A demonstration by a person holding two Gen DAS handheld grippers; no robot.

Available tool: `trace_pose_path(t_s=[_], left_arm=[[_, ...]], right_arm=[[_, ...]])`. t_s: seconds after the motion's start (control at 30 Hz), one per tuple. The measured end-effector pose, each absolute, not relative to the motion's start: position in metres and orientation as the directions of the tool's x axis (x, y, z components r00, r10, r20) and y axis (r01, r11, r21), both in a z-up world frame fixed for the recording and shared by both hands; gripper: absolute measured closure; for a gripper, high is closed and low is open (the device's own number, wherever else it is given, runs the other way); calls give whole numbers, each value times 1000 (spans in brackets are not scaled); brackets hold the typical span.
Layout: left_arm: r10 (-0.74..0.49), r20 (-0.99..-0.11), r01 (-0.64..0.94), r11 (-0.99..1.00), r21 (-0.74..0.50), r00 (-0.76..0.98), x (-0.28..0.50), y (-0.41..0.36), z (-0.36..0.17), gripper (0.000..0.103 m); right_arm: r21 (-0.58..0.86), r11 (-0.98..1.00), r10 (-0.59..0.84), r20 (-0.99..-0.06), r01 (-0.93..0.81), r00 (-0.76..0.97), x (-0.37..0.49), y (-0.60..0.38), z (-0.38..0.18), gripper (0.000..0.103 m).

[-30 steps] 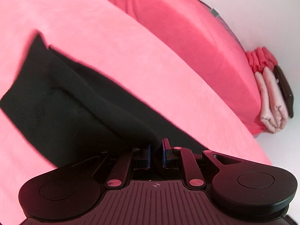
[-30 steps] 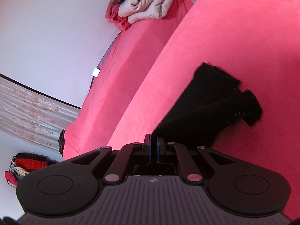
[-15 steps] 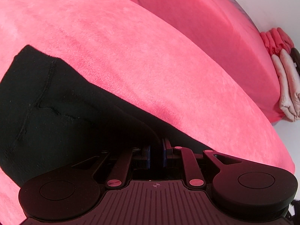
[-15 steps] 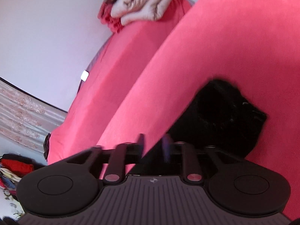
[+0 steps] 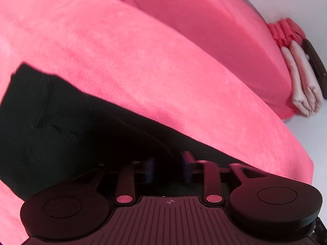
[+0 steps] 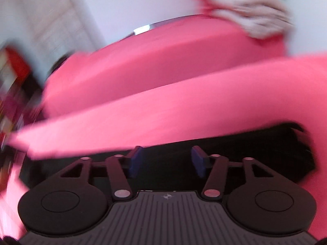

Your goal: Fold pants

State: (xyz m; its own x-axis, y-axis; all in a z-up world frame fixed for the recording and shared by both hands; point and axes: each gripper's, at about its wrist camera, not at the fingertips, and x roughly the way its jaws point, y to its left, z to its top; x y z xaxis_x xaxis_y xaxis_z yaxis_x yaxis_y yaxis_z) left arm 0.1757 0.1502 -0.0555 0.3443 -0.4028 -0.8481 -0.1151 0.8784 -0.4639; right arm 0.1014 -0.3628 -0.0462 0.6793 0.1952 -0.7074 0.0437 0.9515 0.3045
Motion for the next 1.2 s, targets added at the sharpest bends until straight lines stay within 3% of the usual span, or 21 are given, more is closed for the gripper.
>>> trace_pose_path(t_s=[0.2,0.5,0.73,0.97,1.1,1.2], left_arm=[[-378,-835,63,920,-387,401,161,152,-22,0],[-399,-855,462,859,-222,331,159,110,-22,0],[-460,-868,624,739,-255,190,180,60,-41,0],[-440,-895,684,677,-271,81,195,30,-63,0],[-444,-894,664,685,-299,55,204,26,-69,0],[-457,-888,656,685,-316,50,202,29,-68,0]], right_arm=[[237,943,331,-722,-232,608,123,-294,-40,39],[196,914,362,-788,-356,498,155,-291,-51,39],[110,893,313,-849,-437,426,174,-307,-61,39],[155,844,358,-875,-514,325,193,-306,-73,40],[158,833,352,-891,-531,288,200,-304,-84,45],[188,837,364,-893,-514,266,202,-308,-89,69]])
